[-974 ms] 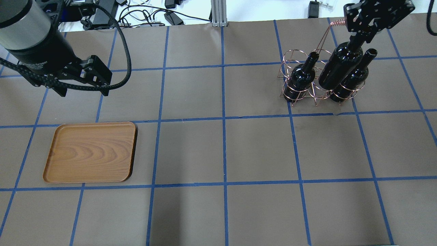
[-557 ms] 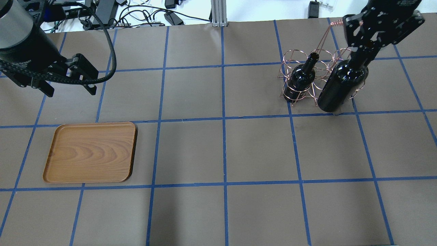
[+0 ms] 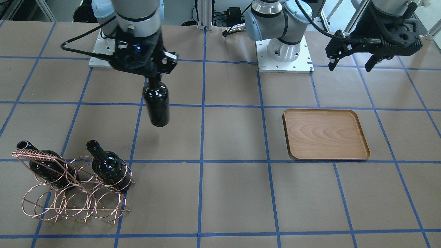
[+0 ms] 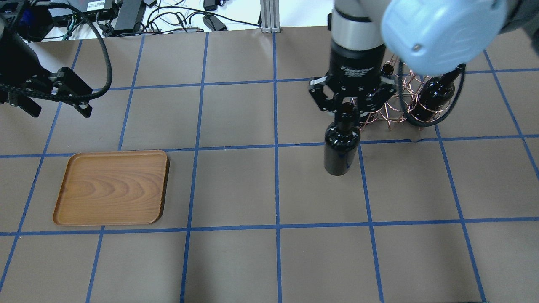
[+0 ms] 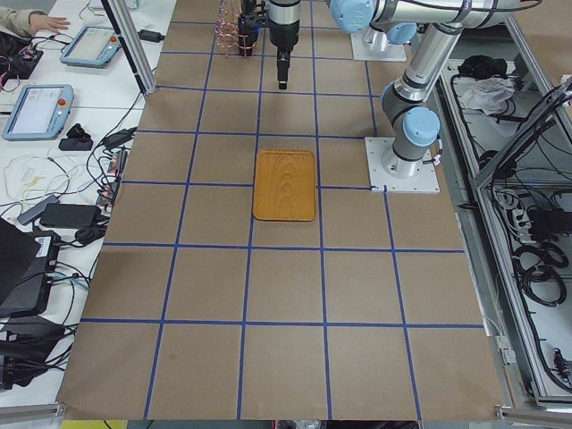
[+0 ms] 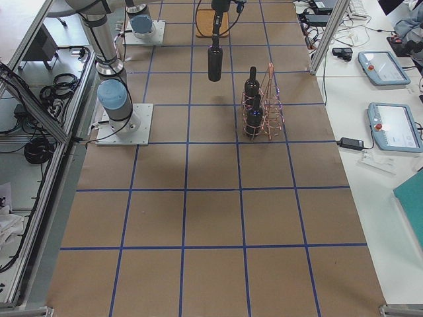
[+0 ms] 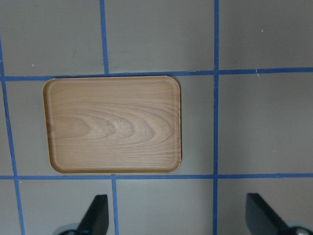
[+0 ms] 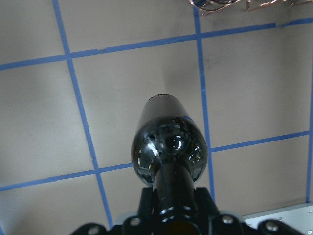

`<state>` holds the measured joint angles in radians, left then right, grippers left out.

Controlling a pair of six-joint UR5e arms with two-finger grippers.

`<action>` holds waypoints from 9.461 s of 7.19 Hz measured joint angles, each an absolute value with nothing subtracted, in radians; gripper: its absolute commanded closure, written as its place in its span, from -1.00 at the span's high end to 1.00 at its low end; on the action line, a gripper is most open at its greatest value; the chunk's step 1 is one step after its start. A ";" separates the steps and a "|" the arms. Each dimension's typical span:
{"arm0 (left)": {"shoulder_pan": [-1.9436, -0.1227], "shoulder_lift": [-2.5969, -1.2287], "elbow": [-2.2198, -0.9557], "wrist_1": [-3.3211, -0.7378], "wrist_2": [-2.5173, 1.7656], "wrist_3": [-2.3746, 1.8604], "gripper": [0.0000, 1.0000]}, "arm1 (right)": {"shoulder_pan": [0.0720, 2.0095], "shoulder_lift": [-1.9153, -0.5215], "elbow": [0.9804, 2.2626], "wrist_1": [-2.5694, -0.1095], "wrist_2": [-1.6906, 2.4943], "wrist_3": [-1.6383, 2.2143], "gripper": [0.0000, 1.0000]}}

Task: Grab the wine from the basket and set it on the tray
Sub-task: 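Carry the bottle toward the tray and stand it on the table, then release the bottle and raise the right gripper while the left gripper approaches it, then lower the left gripper around the bottle neck and close it, then lift the bottle with the left gripper and move it over the tray, then lower the bottle onto the wooden tray with the left gripper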

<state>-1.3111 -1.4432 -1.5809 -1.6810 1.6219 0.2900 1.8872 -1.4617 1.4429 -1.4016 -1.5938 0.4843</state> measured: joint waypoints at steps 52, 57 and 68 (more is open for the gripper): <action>-1.715 -1.543 -1.840 -1.583 1.543 0.065 -1.00 | 1.660 -1.577 1.447 -1.498 -1.574 0.094 1.00; -1.644 -1.540 -1.756 -1.635 1.553 0.101 -1.00 | 1.660 -1.577 1.447 -1.497 -1.574 0.094 1.00; -1.133 -1.569 -1.730 -1.637 1.692 0.699 -1.00 | 1.660 -1.578 1.447 -1.496 -1.574 0.094 1.00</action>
<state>-1.1334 -1.5686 -1.7301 -1.6370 1.6918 0.6990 1.6598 -1.5778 1.4466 -1.4956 -1.5735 0.0936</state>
